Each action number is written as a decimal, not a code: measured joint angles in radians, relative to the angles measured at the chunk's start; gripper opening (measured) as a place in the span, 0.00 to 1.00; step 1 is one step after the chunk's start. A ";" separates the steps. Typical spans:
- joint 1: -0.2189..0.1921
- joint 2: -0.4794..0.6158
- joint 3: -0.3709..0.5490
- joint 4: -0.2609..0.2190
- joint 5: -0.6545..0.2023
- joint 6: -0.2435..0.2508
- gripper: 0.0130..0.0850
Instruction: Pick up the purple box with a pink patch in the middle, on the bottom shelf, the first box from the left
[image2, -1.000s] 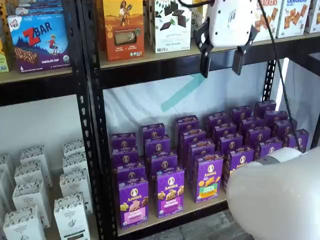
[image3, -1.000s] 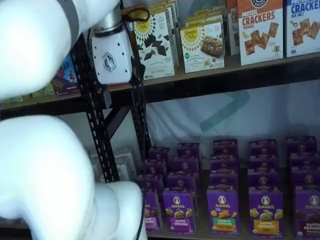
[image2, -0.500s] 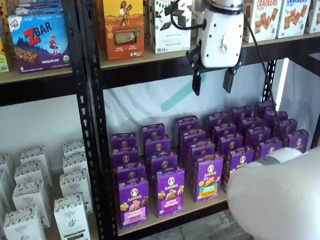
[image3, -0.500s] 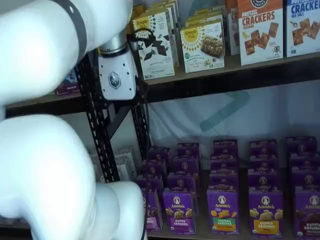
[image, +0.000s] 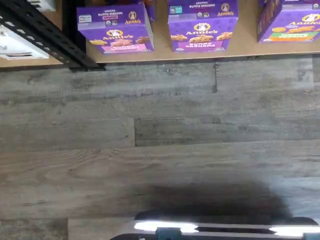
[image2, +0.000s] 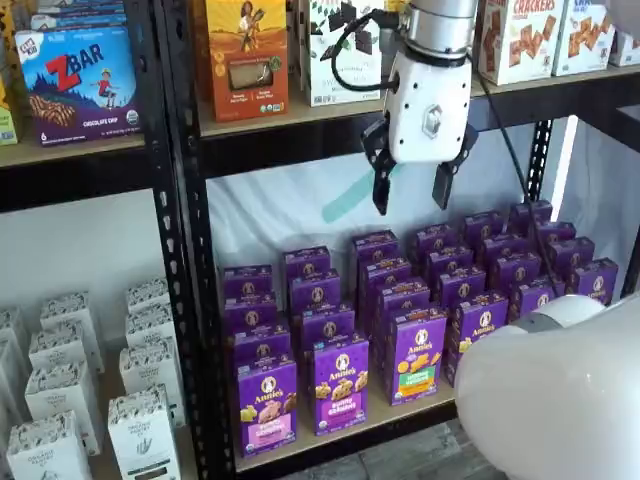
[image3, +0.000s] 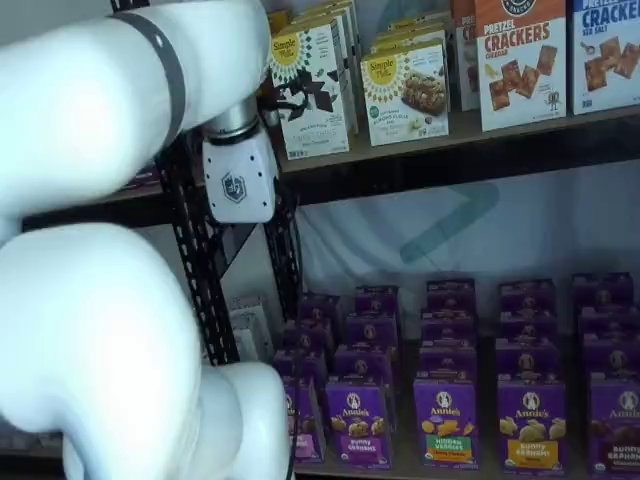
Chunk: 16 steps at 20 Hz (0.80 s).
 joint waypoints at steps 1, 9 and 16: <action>0.006 0.003 0.007 -0.002 -0.011 0.005 1.00; 0.046 0.024 0.063 -0.012 -0.120 0.040 1.00; 0.084 0.092 0.098 -0.041 -0.205 0.082 1.00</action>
